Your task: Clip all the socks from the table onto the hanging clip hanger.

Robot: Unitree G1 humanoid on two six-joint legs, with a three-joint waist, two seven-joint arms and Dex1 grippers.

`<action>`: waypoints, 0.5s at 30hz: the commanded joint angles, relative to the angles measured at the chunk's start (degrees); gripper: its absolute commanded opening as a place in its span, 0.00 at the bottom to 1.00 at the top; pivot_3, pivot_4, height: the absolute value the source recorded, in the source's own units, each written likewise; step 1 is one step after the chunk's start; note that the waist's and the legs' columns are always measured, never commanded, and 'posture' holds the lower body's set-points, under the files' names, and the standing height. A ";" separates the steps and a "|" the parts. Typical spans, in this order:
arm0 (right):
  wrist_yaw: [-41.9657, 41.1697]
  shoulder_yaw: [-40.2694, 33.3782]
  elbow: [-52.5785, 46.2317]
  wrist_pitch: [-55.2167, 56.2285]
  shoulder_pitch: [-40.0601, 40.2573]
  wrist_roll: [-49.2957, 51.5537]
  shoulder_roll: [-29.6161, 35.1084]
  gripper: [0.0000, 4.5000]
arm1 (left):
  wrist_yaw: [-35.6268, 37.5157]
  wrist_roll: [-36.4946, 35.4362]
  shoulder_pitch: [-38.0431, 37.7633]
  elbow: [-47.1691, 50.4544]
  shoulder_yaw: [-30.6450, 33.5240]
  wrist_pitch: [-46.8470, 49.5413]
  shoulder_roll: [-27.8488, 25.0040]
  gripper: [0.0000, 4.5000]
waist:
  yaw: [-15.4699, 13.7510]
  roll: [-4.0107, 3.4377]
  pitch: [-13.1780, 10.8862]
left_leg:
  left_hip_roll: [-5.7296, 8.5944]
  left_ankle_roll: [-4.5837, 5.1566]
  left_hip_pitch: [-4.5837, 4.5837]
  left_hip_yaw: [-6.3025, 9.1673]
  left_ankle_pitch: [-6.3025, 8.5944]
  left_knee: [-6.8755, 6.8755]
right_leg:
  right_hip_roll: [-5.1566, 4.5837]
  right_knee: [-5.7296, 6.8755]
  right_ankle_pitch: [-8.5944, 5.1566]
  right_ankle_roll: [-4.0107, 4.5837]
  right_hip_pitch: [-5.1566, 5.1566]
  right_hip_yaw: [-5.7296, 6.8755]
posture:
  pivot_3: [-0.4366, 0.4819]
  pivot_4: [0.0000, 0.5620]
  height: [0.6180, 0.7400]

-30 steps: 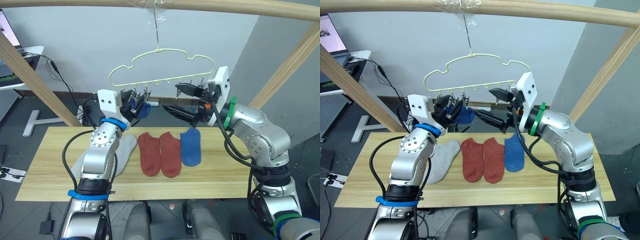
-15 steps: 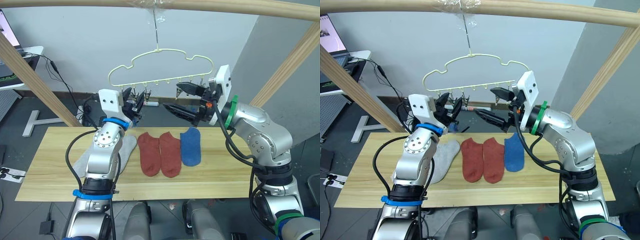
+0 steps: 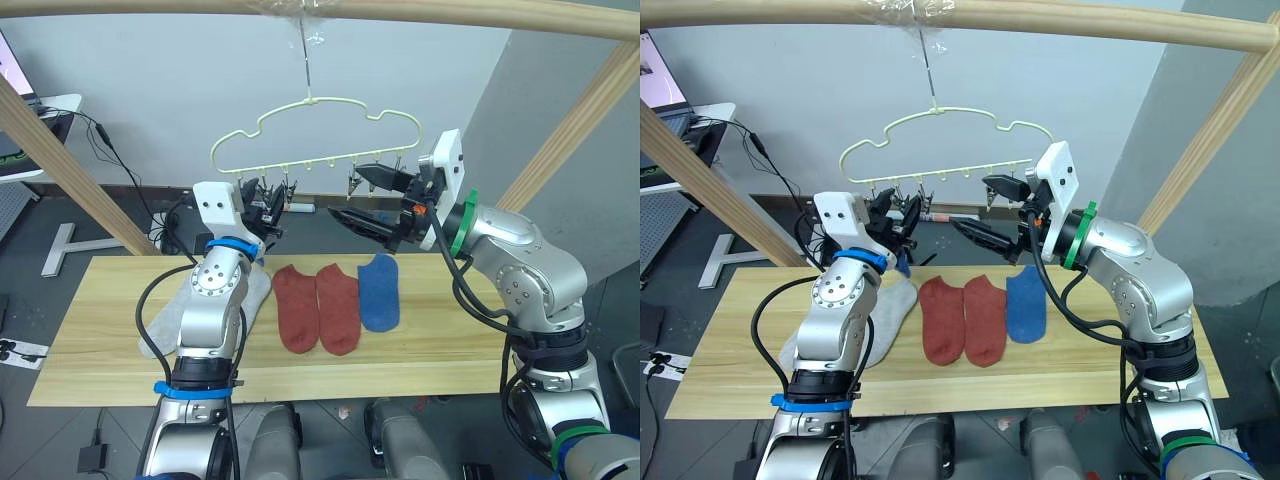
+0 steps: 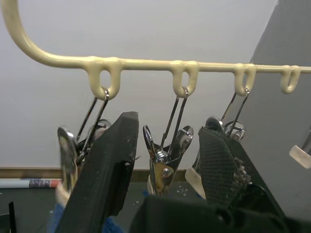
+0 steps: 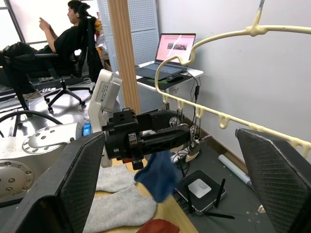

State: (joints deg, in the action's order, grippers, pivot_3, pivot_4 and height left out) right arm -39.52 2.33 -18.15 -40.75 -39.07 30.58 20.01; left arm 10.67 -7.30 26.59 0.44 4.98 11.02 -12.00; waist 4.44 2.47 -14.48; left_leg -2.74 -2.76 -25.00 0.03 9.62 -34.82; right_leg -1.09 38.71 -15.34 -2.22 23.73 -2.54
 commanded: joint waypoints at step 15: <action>0.14 -0.77 -1.78 1.28 -0.87 0.77 0.57 1.00 | 0.27 -0.82 1.49 -0.06 0.59 -0.96 0.17 0.50 | 0.37 0.00 0.00 | 0.00 0.00 0.00 0.00 0.00 0.00 | 0.00 0.00 0.00 -0.01 0.00 0.00 | 0.31 0.44 1.00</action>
State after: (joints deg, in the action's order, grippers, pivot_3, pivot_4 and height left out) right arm -39.45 2.34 -18.15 -40.48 -39.07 30.52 20.11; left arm 10.78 -7.97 27.36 -0.57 5.08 11.10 -11.58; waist 4.80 2.47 -14.48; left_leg -2.74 -2.76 -25.00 0.03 9.62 -34.82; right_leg -1.08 38.71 -15.34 -2.22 23.73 -2.54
